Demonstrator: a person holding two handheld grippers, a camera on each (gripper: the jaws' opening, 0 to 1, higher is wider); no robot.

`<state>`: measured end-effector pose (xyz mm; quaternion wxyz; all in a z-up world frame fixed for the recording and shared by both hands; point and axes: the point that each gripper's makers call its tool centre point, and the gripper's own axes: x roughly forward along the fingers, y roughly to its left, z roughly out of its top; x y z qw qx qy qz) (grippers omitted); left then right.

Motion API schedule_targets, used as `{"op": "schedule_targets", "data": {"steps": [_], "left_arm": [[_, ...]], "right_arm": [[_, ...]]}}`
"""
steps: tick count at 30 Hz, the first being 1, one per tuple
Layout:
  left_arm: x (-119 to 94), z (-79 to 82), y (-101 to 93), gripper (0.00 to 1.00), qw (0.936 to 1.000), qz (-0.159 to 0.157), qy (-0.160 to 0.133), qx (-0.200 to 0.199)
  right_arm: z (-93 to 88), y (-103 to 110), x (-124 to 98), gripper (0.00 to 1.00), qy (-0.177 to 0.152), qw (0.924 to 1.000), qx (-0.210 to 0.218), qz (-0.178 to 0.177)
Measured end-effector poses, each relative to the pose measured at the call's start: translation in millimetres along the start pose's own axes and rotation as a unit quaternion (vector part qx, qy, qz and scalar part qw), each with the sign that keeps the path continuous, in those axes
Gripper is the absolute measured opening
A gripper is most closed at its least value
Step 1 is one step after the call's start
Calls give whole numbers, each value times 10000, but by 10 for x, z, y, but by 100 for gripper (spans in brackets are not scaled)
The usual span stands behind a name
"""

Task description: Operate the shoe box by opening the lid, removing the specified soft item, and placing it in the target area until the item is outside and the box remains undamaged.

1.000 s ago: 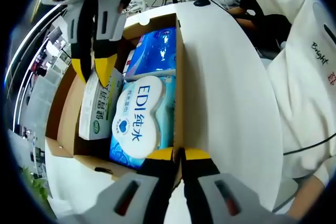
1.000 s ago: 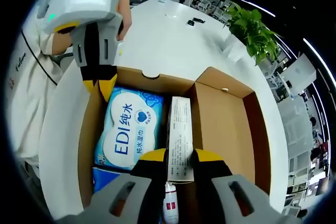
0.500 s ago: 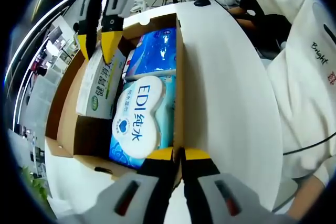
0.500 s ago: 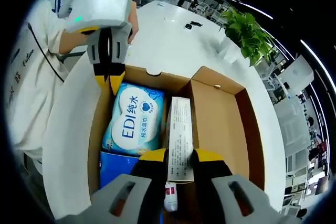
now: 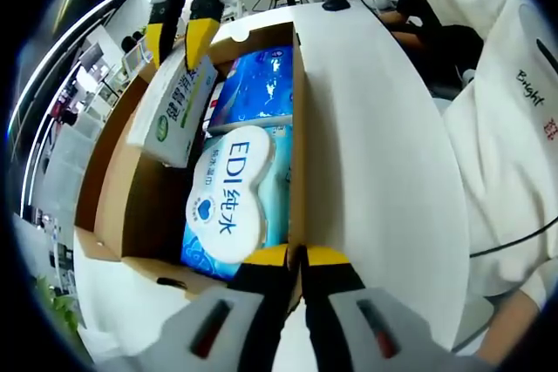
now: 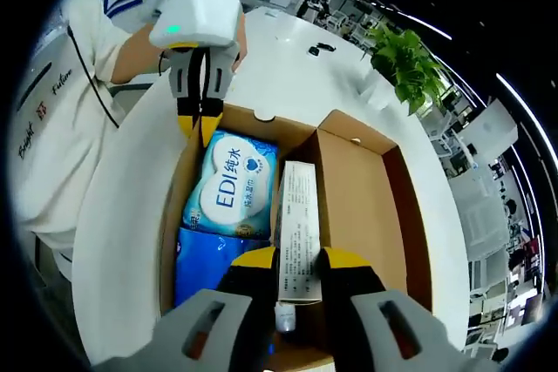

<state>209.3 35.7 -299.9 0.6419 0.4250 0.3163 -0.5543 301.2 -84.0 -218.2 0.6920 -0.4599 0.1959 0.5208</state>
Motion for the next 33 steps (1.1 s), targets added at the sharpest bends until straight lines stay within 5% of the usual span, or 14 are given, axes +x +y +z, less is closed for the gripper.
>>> {"op": "schedule_targets", "data": {"steps": [15, 21, 23, 26, 33], "left_arm": [[2, 4, -2, 4, 10000, -3, -12, -19], [2, 6, -1, 4, 10000, -9, -17, -2], [1, 6, 1, 4, 10000, -12, -27, -1], [1, 7, 2, 4, 10000, -9, -29, 7], [1, 6, 5, 4, 10000, -17, -22, 0]], "right_arm": [[-129, -32, -293, 18, 36, 9994, -17, -355], [-159, -63, -376, 18, -40, 9976, 405, -565], [-134, -45, -406, 18, -181, 9934, 993, -549], [-119, -56, -436, 18, -343, 9891, 1318, -561], [-202, -21, -387, 17, -230, 9880, 1333, -749]]}}
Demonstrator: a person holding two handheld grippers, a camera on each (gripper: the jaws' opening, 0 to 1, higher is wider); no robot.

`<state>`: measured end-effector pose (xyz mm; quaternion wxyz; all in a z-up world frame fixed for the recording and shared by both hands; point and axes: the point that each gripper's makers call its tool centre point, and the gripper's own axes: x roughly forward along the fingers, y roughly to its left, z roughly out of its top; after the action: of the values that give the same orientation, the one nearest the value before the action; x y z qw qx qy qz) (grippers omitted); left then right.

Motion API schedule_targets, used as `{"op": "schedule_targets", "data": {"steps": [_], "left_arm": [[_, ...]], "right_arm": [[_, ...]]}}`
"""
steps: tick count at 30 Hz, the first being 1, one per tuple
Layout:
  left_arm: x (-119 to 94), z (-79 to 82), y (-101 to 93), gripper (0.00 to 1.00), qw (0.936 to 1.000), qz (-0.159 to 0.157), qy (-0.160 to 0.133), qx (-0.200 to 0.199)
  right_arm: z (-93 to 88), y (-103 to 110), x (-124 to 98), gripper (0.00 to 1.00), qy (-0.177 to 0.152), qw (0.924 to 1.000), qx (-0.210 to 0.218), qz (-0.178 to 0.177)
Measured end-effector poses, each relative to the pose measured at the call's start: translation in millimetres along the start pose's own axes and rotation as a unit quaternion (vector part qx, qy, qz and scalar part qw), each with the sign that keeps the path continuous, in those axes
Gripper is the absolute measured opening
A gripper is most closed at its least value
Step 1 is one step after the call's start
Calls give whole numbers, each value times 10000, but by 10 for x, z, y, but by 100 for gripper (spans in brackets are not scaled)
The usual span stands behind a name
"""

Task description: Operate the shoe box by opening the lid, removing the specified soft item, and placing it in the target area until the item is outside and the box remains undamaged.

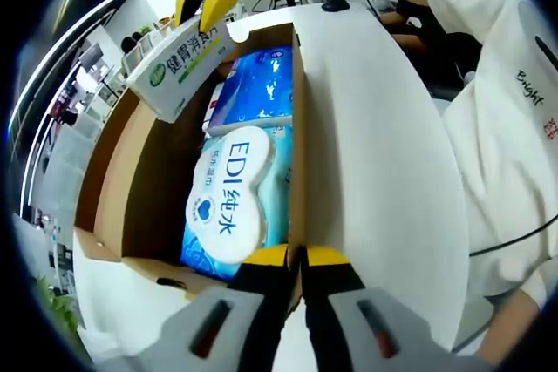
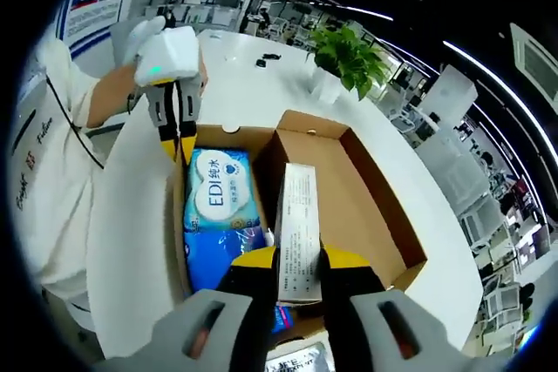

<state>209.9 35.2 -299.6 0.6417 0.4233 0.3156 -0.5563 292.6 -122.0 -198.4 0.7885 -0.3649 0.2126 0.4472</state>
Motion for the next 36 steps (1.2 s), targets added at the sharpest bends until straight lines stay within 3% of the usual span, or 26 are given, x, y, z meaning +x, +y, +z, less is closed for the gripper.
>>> {"op": "schedule_targets", "data": {"steps": [2, 6, 11, 27, 31, 36], "left_arm": [[0, 0, 0, 4, 10000, 1, -4, 8], [0, 1, -2, 4, 10000, -1, -1, 4], [-1, 1, -3, 4, 10000, -7, -2, 8], [-2, 3, -6, 4, 10000, 11, -2, -10], [-2, 1, -7, 4, 10000, 16, -13, -7], [-3, -2, -8, 4, 10000, 27, -24, 10]], "right_arm": [[7, -17, -19, 17, -62, 9999, 117, -76], [-11, -166, -129, 17, -160, 9958, 776, -453], [-53, -270, -271, 17, -155, 9899, 1152, -812], [-138, -334, -556, 17, -215, 9784, 1759, -1061], [-249, -327, -551, 17, -61, 9759, 1822, -1198], [-357, -323, -611, 17, -36, 9671, 2183, -1306]]}}
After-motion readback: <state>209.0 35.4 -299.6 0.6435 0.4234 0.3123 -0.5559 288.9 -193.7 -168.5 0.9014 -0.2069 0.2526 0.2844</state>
